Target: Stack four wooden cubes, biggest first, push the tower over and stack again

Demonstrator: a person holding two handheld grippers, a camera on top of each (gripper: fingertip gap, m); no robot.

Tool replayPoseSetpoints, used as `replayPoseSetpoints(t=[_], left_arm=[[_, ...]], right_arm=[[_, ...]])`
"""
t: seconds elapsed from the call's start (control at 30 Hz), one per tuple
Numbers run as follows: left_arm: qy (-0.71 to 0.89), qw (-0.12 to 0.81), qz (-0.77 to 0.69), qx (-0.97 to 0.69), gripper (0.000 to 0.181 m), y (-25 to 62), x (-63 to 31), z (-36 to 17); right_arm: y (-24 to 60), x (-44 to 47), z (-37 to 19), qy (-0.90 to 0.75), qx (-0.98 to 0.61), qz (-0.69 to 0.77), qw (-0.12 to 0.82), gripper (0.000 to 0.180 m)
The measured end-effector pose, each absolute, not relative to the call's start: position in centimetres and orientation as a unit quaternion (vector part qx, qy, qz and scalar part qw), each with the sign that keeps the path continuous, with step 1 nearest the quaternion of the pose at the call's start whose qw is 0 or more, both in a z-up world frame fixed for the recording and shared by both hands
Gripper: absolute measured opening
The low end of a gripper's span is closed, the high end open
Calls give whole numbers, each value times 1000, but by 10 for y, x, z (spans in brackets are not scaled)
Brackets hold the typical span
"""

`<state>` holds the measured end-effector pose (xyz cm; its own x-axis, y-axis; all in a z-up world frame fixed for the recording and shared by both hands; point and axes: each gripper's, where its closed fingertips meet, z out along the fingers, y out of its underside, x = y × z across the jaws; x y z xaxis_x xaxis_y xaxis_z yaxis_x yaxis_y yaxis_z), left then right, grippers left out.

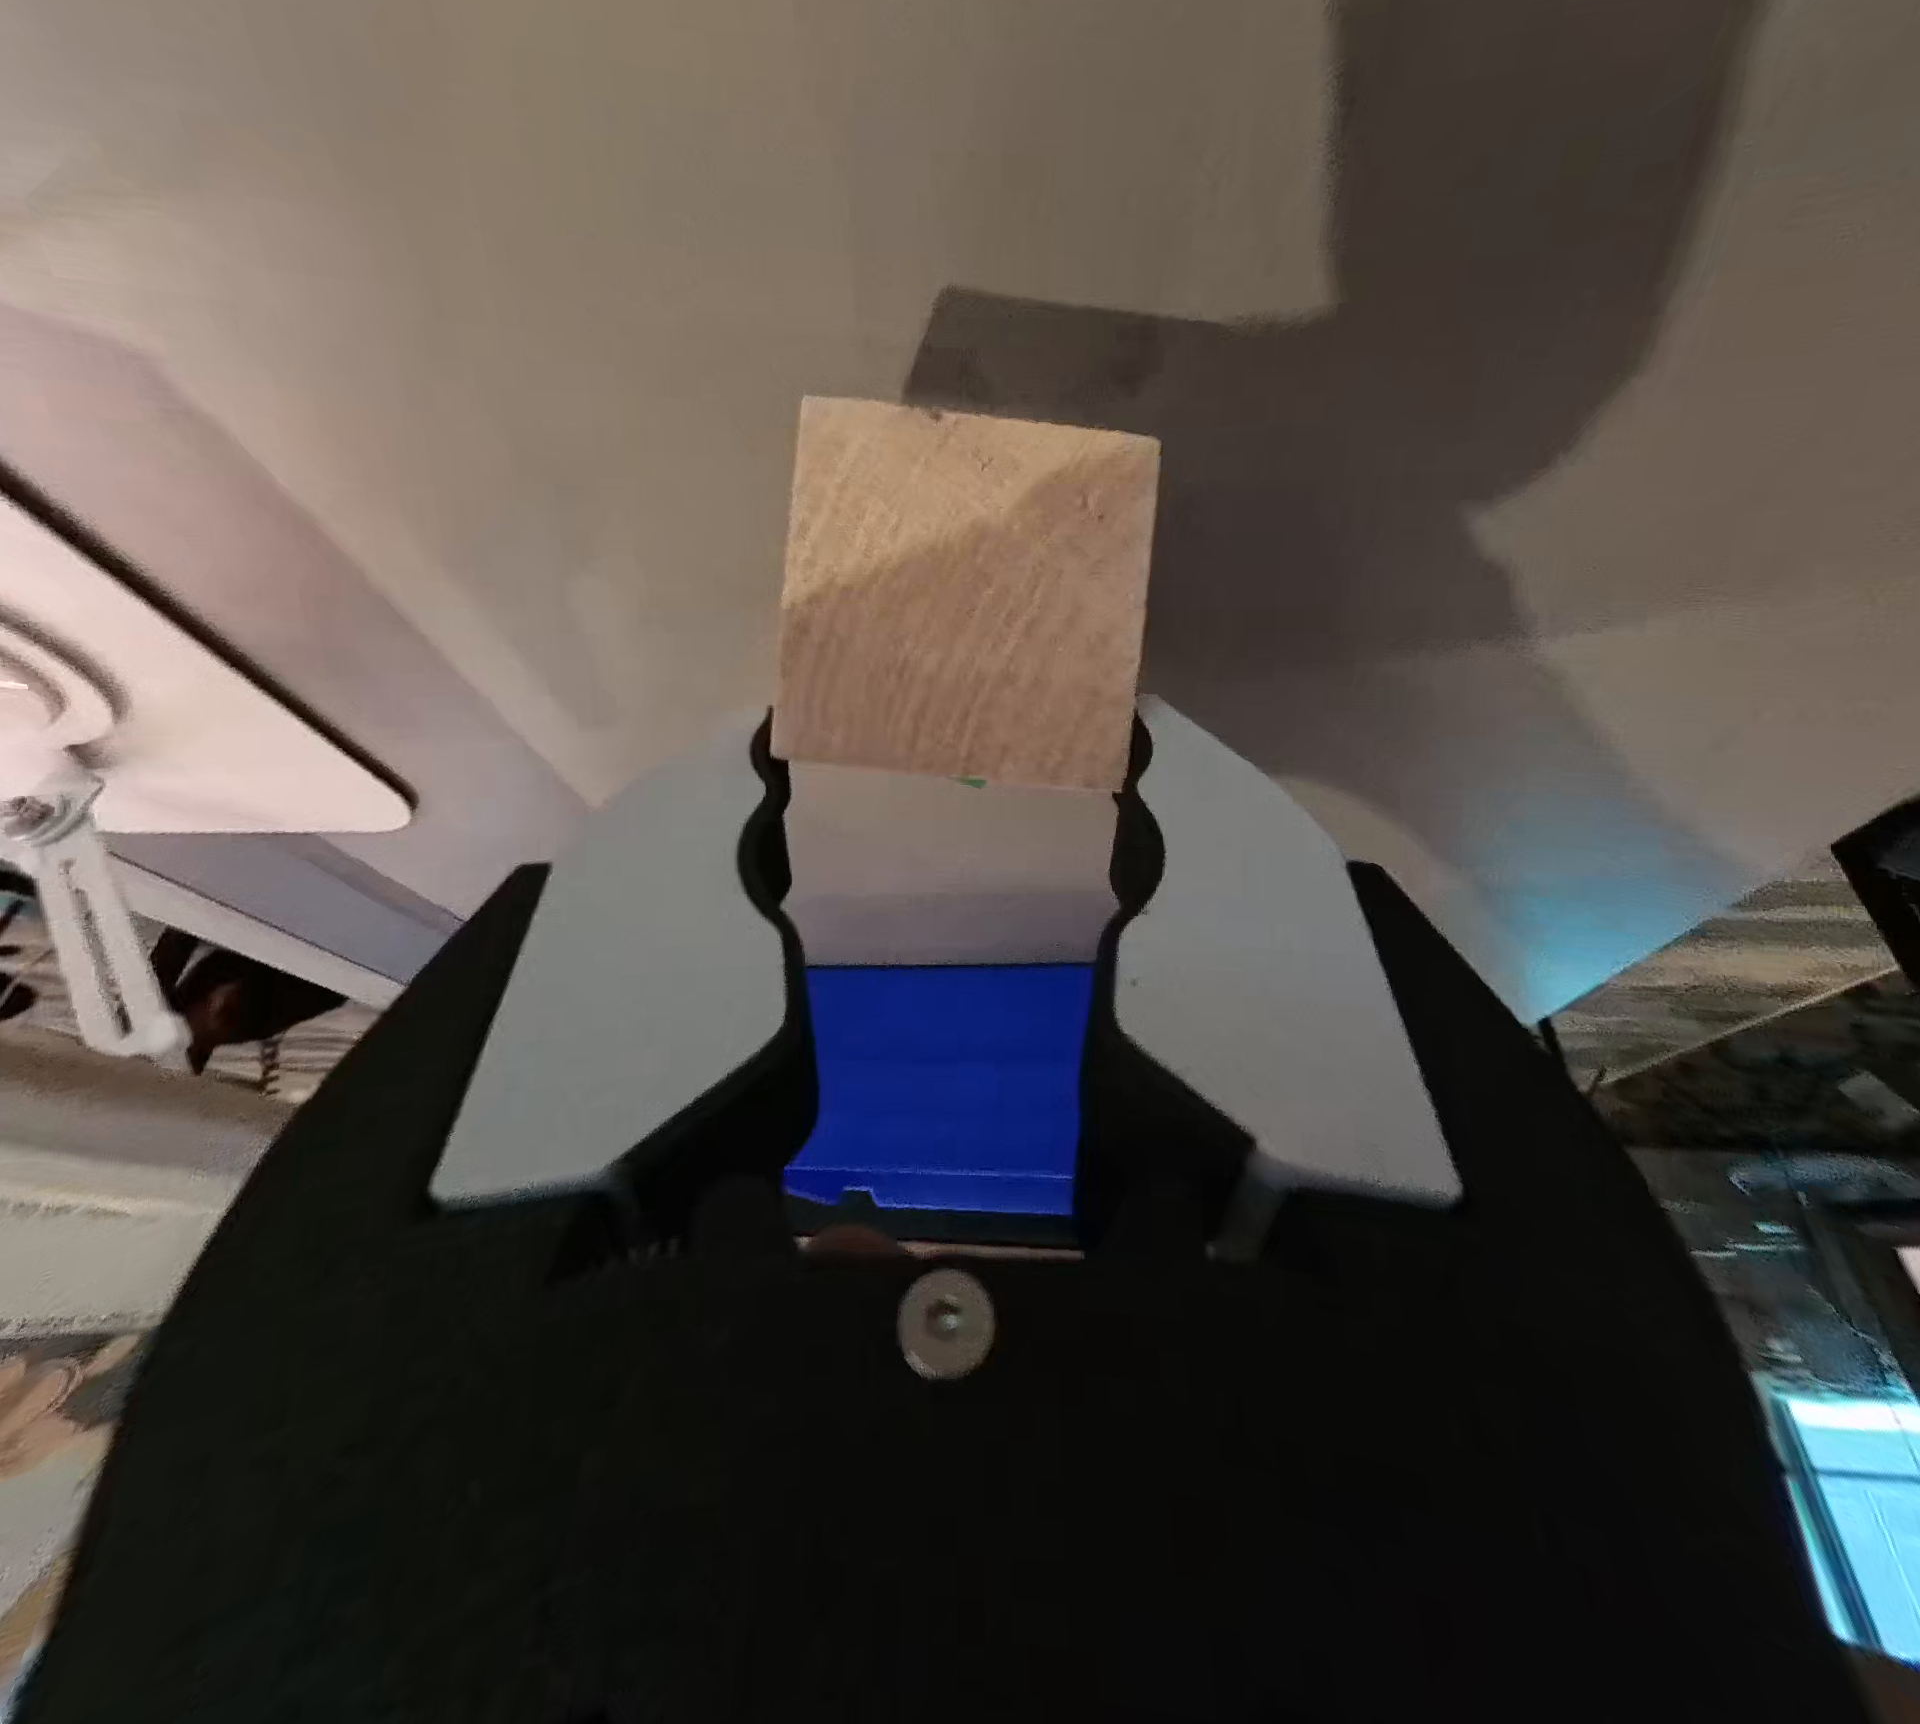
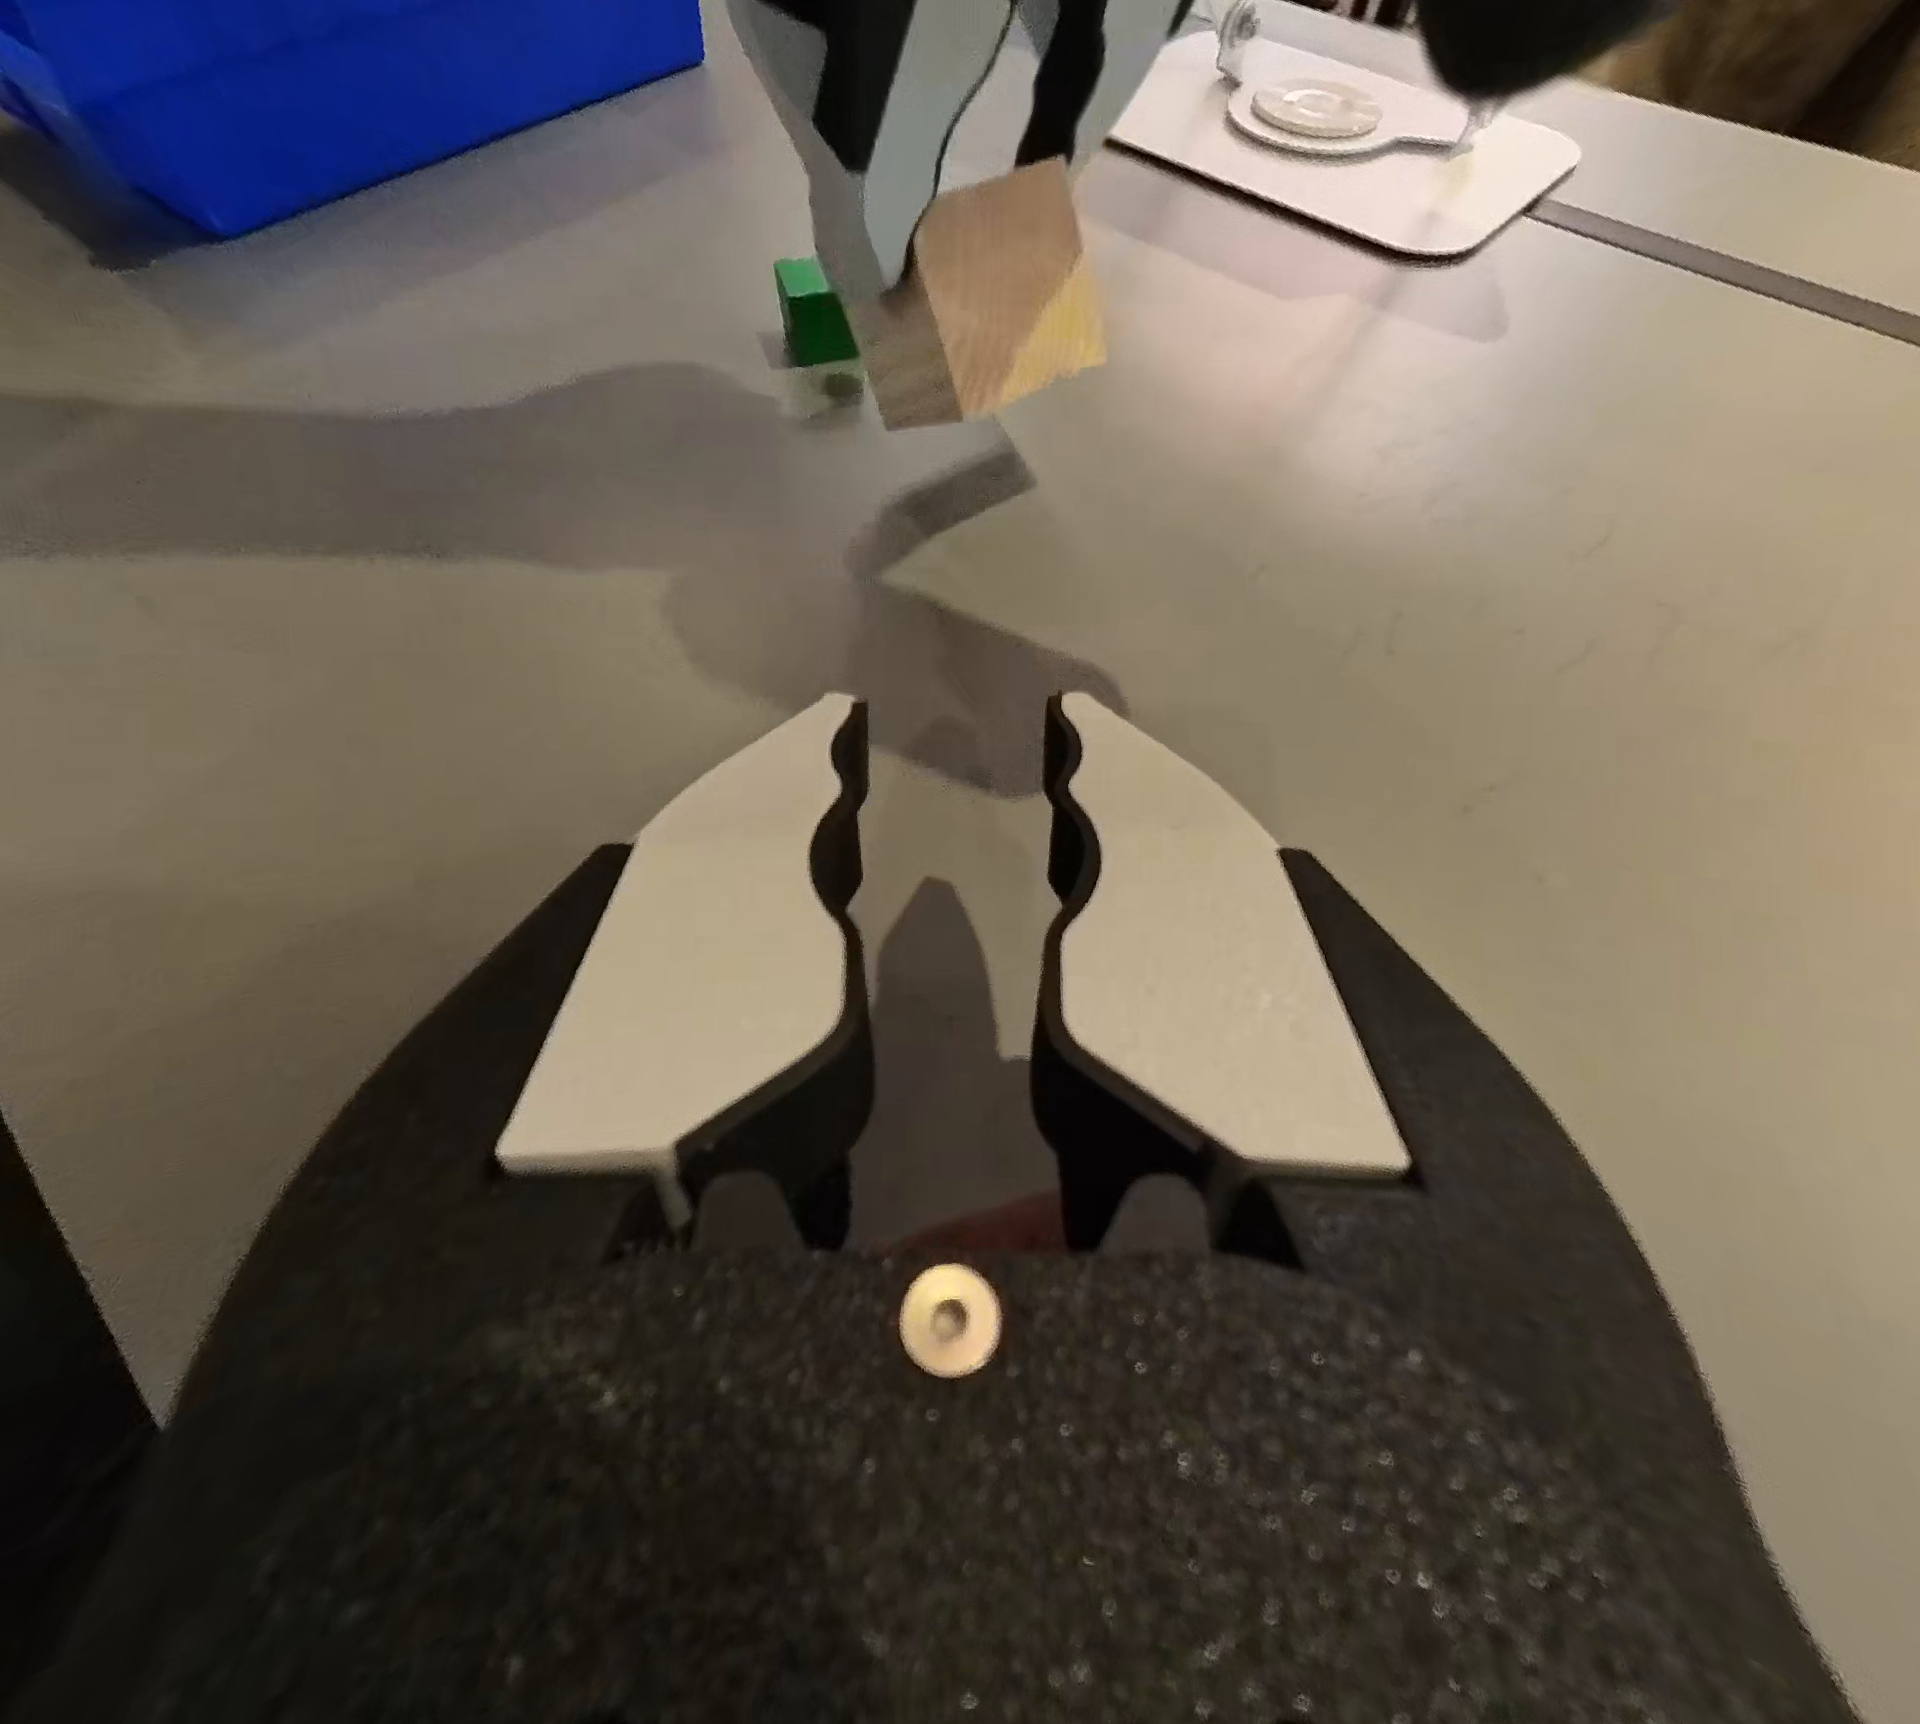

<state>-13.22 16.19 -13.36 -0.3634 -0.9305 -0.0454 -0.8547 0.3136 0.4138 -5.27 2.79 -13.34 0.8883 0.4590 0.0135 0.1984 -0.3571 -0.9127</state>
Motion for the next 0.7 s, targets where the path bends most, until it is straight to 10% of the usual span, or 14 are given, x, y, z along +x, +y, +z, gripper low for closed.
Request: replayPoseSetpoints(t=[0.7], left_arm=[[-791,92,-125,592,76,146,-130,-112]], right_arm=[[25,-52,-131,-204,-810,127,535,32]])
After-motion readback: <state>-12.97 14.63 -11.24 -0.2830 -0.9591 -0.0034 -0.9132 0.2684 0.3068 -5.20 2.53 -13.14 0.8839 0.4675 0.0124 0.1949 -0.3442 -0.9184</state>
